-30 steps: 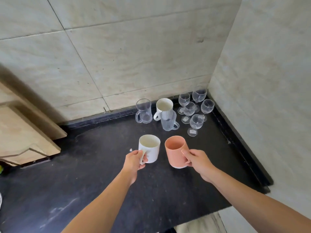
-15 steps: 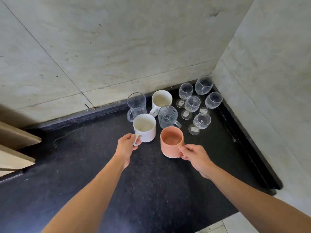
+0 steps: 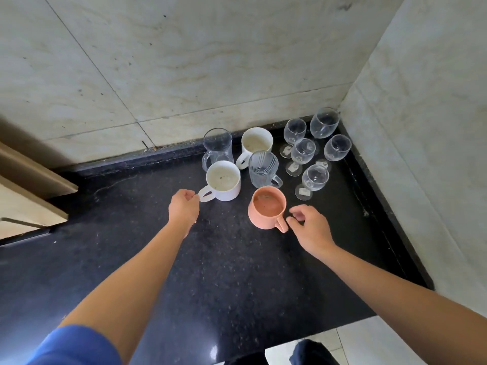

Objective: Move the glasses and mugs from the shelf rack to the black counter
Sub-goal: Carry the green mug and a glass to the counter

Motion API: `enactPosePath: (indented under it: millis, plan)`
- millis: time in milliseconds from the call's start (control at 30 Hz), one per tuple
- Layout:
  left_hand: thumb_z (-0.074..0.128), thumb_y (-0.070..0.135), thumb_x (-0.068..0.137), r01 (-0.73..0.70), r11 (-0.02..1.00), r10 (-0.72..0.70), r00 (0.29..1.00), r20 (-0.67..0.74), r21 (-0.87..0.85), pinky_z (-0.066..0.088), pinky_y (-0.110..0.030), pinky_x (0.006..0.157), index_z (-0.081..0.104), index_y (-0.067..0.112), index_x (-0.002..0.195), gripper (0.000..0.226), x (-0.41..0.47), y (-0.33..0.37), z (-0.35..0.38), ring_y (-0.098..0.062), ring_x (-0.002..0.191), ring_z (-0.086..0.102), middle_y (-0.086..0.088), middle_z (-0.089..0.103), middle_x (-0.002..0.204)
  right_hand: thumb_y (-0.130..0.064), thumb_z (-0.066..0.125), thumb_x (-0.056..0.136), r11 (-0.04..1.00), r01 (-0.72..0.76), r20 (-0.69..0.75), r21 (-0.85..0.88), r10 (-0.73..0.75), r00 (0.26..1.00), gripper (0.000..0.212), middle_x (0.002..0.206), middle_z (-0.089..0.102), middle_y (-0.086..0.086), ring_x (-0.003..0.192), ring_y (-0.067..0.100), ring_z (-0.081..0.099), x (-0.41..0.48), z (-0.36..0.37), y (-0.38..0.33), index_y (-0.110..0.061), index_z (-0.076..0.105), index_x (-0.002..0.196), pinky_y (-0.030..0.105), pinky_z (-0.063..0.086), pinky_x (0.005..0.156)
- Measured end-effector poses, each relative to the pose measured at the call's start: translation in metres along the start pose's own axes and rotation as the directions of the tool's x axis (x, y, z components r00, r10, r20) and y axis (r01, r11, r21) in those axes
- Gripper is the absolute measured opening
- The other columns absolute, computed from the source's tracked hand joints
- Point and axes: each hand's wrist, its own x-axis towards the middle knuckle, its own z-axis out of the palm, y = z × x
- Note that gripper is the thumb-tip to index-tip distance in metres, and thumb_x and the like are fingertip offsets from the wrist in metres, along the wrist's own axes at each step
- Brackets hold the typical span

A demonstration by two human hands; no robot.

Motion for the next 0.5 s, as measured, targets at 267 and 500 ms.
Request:
enactPosePath:
  millis: [267, 500]
  plan:
    - [0.051, 0.022, 0.09, -0.042, 0.993, 0.053, 0.994, -0.096, 0.106, 0.041, -0.023, 0.05, 0.062, 0.016, 0.099, 0.016, -0.112, -0.042, -0.04, -0.02, 0.08, 0.058, -0.002, 0.062, 0.096, -0.026, 0.061, 0.09, 0.789, 0.586, 0.198, -0.183, -0.555, 0.808, 0.018, 0.108, 0.062, -0.004, 0.086, 0.016, 0.057, -0.031, -0.016, -0.042, -0.02, 0.064, 0.107, 0.036, 0.05, 0.069]
    - [0.054, 0.021, 0.088, 0.097, 0.989, -0.06, 0.949, -0.31, 0.108, 0.051, -0.031, 0.073, 0.066, 0.013, 0.096, 0.016, -0.263, -0.136, -0.073, -0.025, 0.086, 0.063, -0.003, 0.068, 0.088, -0.028, 0.057, 0.092, 0.446, 0.892, 0.533, -0.073, -0.739, 0.413, 0.024, 0.115, 0.06, -0.004, 0.11, 0.016, 0.055, -0.116, 0.021, -0.074, -0.021, 0.063, 0.114, 0.037, 0.049, 0.081]
